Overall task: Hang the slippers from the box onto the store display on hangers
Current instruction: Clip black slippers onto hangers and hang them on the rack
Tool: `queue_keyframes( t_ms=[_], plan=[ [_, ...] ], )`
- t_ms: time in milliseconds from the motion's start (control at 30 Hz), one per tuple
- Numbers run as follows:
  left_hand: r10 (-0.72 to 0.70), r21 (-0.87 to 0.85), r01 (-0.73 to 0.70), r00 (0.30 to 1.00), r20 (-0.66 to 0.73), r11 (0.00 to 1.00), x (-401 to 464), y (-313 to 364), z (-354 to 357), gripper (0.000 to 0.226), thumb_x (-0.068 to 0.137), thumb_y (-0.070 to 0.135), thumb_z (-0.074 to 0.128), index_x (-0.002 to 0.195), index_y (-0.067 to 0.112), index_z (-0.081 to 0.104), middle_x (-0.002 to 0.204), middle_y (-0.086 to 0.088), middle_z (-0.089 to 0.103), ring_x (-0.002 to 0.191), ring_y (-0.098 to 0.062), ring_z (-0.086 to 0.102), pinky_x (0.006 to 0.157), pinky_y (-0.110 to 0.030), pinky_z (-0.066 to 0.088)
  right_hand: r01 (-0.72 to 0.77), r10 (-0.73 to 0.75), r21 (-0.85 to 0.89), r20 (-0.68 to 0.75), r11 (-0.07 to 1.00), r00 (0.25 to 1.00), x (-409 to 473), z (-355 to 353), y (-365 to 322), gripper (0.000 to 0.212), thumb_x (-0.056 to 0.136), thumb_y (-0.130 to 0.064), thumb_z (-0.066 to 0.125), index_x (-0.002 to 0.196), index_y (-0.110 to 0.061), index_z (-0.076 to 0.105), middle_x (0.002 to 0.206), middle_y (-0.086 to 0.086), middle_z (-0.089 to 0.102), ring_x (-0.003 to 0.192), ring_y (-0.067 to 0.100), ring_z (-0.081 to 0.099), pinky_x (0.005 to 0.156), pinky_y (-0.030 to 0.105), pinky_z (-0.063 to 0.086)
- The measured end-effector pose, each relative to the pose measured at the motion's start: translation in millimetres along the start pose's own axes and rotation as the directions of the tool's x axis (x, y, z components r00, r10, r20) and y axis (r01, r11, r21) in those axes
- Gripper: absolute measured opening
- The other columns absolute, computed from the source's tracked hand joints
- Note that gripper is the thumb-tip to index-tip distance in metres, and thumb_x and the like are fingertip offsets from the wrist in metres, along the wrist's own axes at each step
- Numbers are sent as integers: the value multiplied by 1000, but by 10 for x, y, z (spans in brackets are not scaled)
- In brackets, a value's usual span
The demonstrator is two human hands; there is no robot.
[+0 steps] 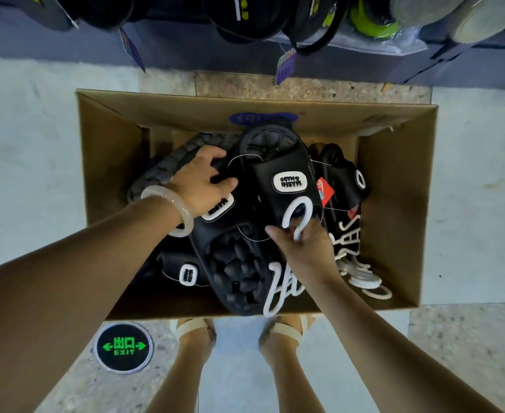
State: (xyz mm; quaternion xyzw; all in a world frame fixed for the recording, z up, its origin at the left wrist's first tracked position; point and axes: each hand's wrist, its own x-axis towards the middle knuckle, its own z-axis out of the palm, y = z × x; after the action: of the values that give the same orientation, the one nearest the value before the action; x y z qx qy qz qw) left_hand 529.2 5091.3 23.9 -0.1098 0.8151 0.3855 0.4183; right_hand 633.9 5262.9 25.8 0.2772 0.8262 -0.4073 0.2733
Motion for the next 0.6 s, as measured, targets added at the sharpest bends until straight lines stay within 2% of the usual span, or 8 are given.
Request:
queue_keyframes(
  t_ms=[100, 200, 267, 367, 433, 500, 567, 600],
  plan=[
    [1, -13, -1, 1000, 3, 1000, 54, -21, 2, 37, 93, 25, 50, 129, 21, 46, 107, -4, 58, 107, -21, 56, 94, -29, 40, 38, -37, 17, -53, 999, 998, 29, -146, -92, 34, 79, -38, 66, 67, -9, 57, 55, -3, 60, 50, 7, 55, 46, 16, 41],
    [-26, -33, 27, 999, 34, 999, 79, 3, -27, 34, 91, 18, 52, 125, 19, 52, 119, -7, 60, 112, -20, 56, 92, -24, 39, -6, 4, 24, 66, 1000, 998, 107, -178, -141, 45, 75, -42, 68, 91, 0, 60, 77, 13, 68, 70, 21, 65, 63, 32, 54],
    [-45, -28, 48, 996, 82, 998, 74, 25, -42, 41, 90, 15, 55, 130, 19, 48, 126, -8, 55, 119, -20, 52, 95, -23, 37, -107, 99, 34, 171, 994, 980, 139, -198, -202, 43, 75, -35, 71, 102, -7, 53, 86, 6, 64, 75, 17, 62, 65, 31, 54],
    [-44, -84, 51, 996, 80, 995, 62, 35, -23, 51, 87, 8, 57, 135, 16, 41, 117, -9, 60, 115, -23, 56, 99, -29, 42, -158, 153, -2, 249, 987, 956, 128, -254, -225, 25, 85, -19, 61, 102, -12, 44, 80, -2, 49, 62, 8, 47, 49, 20, 38],
    [-50, -101, 57, 996, 71, 993, 53, 33, -8, 53, 85, 8, 59, 135, 15, 42, 118, -10, 60, 113, -22, 56, 104, -37, 41, -82, 82, -11, 228, 997, 970, 90, -272, -197, 19, 86, -17, 60, 100, -12, 49, 77, -5, 50, 63, 7, 48, 52, 18, 36],
    [-35, -128, 46, 995, 90, 991, 35, 29, 0, 41, 77, 14, 62, 116, 25, 56, 111, -10, 64, 107, -22, 58, 104, -43, 42, -3, -6, 42, 205, 999, 979, 33, -251, -217, 12, 84, -16, 64, 93, -12, 57, 76, -7, 56, 68, 5, 53, 60, 16, 40],
    [-33, -147, 49, 994, 106, 988, -6, 47, -22, 30, 62, 24, 59, 90, 36, 59, 106, -8, 68, 103, -23, 62, 100, -43, 45, 13, -40, 125, 217, 992, 975, 36, -190, -240, 9, 82, -13, 66, 82, -20, 60, 72, -7, 60, 65, 6, 56, 63, 16, 44],
    [-24, -160, 42, 994, 109, 986, -22, 57, -35, 31, 59, 27, 57, 89, 36, 60, 105, -5, 68, 103, -21, 62, 100, -41, 46, 23, -58, 154, 224, 988, 973, 52, -153, -253, 14, 82, -11, 67, 77, -23, 61, 70, -7, 60, 63, 5, 56, 64, 18, 46]
  ],
)
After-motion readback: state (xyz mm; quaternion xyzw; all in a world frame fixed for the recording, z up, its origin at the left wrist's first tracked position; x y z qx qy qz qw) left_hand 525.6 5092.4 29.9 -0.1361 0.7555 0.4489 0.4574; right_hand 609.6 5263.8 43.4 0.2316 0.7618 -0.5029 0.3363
